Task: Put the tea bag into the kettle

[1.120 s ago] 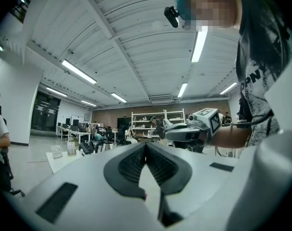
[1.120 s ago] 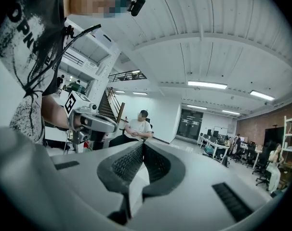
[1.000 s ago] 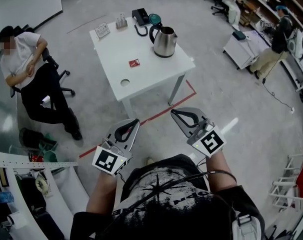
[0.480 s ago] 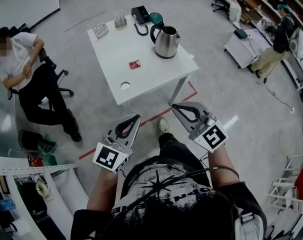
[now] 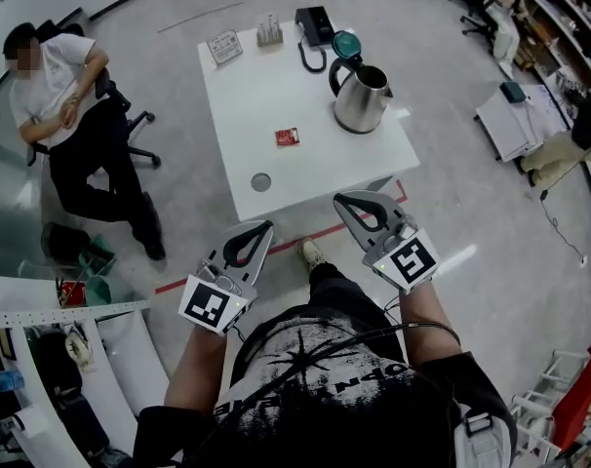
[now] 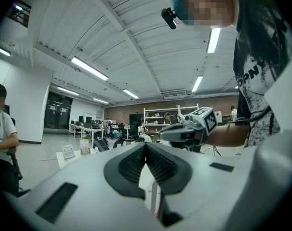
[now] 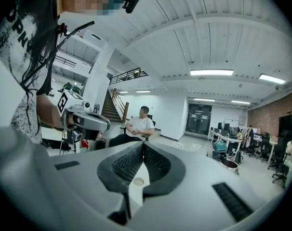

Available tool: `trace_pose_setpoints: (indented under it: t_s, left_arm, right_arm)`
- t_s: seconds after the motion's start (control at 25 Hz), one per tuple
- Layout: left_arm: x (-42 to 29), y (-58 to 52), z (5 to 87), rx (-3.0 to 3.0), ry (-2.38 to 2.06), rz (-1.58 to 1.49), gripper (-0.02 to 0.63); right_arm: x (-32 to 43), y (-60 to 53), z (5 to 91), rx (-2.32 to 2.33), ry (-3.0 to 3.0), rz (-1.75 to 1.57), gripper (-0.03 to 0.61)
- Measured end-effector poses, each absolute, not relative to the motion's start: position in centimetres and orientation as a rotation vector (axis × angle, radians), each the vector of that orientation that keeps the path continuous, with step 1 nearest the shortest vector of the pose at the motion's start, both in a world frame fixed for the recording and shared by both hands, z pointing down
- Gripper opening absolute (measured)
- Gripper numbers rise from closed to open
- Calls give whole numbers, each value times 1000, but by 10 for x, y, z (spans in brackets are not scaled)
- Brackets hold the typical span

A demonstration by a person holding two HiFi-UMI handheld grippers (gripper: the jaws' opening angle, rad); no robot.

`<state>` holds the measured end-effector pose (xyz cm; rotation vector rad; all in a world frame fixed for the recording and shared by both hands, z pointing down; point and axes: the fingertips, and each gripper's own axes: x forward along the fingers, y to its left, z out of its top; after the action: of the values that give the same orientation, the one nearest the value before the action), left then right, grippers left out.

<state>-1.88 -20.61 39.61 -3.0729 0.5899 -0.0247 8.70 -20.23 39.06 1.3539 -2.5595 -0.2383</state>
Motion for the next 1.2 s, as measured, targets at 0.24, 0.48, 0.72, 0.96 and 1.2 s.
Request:
trace_pose_setpoints:
  t_s: [0.24, 0.48, 0.72, 0.96, 1.2]
  left_arm:
    - [9, -261, 398, -3074, 702, -89, 11]
    - [43, -314, 395, -3079, 769, -109, 11]
    - [61, -357, 401, -3065, 846, -143, 10]
    - [72, -389, 410, -3068, 967, -163, 11]
    - [75, -413, 417, -3076, 1066, -184, 11]
  right_arm:
    - [114, -274, 418, 1273, -2568, -137, 9]
    - [139, -340, 442, 1194, -2537, -130, 11]
    - [154, -388, 457, 1119, -2558, -97, 11]
    - [159, -425, 498, 973, -2544, -13, 11]
    - [154, -459, 557, 833, -2469, 83, 24]
